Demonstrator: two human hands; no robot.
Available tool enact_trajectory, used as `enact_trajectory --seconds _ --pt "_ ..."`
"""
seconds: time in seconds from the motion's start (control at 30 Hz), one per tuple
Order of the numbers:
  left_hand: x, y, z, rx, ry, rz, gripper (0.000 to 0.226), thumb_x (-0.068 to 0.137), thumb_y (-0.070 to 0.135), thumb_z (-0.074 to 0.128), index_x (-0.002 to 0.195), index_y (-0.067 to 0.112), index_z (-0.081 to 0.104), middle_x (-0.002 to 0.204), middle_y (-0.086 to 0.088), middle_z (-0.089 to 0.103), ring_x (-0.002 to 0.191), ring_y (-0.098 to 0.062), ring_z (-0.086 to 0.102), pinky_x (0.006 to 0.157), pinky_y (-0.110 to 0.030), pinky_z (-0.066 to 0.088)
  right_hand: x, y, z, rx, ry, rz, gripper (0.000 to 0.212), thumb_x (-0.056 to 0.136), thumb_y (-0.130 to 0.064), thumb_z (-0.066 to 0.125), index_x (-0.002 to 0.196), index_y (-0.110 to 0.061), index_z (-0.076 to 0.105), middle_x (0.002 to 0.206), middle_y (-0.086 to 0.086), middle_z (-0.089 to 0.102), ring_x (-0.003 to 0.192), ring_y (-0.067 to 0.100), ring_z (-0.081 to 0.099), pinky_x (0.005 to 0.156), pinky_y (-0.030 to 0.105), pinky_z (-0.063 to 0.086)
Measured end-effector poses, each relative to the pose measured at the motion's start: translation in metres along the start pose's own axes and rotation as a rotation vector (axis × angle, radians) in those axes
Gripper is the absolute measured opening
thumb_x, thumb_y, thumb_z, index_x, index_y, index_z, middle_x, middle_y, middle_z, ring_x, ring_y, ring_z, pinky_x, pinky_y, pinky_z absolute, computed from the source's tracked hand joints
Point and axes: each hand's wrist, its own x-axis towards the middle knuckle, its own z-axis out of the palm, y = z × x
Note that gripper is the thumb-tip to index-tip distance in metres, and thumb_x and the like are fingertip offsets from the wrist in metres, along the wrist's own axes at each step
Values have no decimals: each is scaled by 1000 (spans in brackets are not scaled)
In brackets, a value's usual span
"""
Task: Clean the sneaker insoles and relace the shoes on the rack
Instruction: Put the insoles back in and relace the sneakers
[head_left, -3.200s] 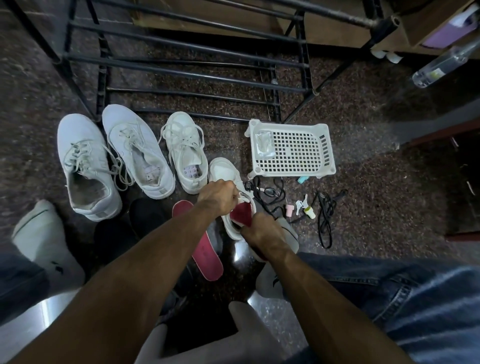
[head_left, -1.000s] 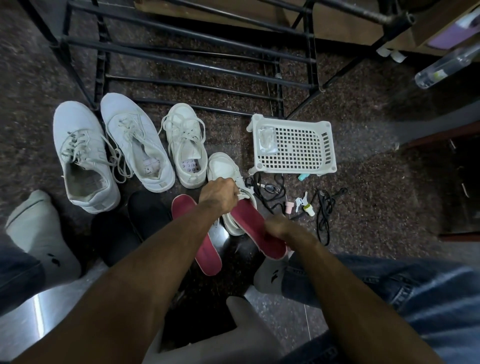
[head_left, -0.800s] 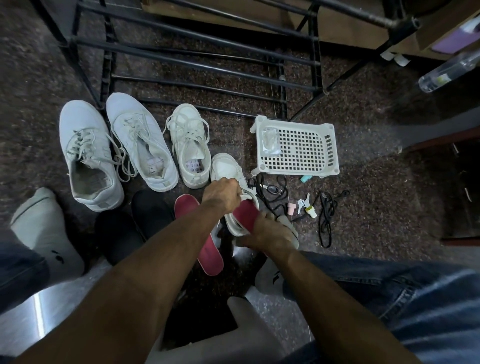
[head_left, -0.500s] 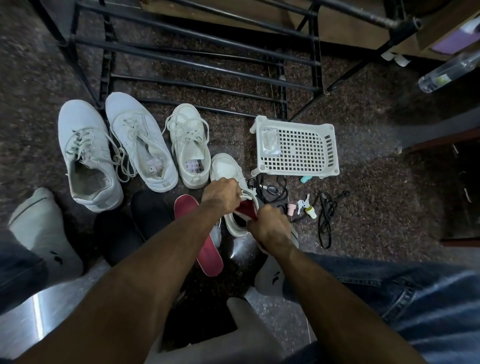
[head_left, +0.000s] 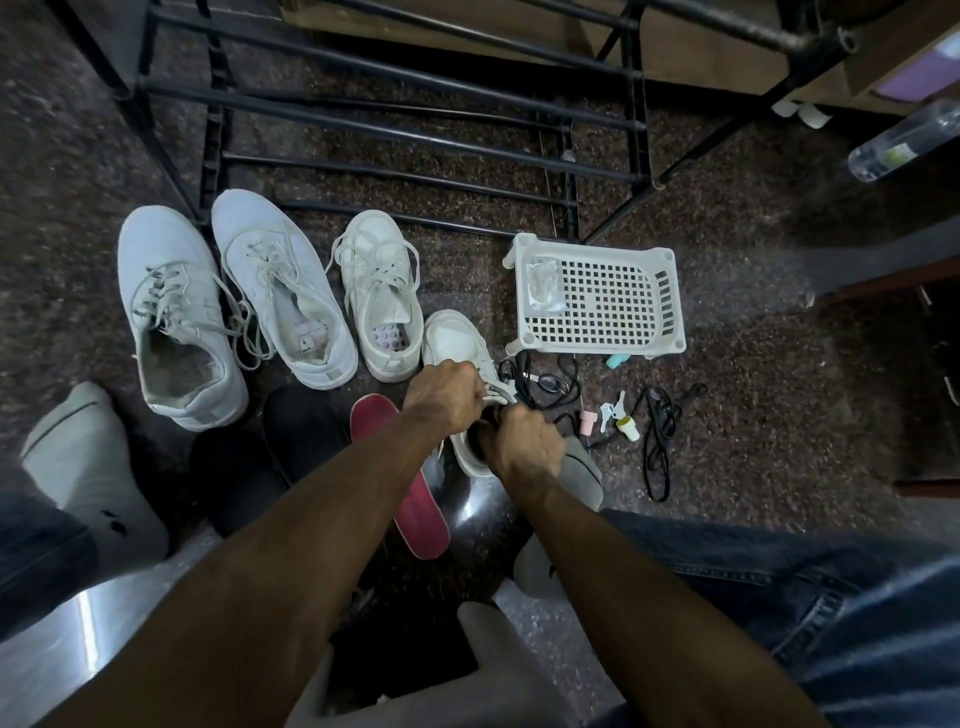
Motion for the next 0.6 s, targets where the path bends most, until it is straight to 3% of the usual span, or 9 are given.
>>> enact_trajectory --seconds 0.17,0.37,0.47,0.53,0.6 --pt "-1 -1 0 -7 -7 -1 15 87 36 64 95 31 75 102 -3 72 96 -30 66 78 -34 53 5 -11 2 6 -21 36 21 94 -20 51 106 -10 65 108 8 69 99 29 67 77 34 52" --pt "-1 -3 -2 -29 0 -6 17 87 39 66 100 32 75 106 0 72 98 -27 66 79 -33 51 1 -9 1 109 -73 81 31 91 -36 57 107 -10 64 107 9 69 98 29 67 77 35 51" --pt "-1 -4 -4 -45 -6 -7 18 88 31 65 103 32 75 109 3 72 100 -25 66 82 -33 51 -8 14 3 235 -46 144 43 86 -50 61 108 -13 62 103 9 67 95 30 66 79 38 54" --pt "-3 -4 -4 -47 -15 -7 19 88 25 64 102 31 75 108 4 72 99 -24 66 82 -34 53 -11 28 5 385 -127 269 42 86 -44 63 106 -8 62 101 10 67 91 30 66 77 40 55" --pt "-4 -3 -5 -44 -18 -5 18 88 24 63 101 30 75 107 4 73 97 -23 67 81 -34 54 -16 34 6 705 -272 434 37 86 -35 67 95 0 64 91 17 68 74 31 67 68 45 59"
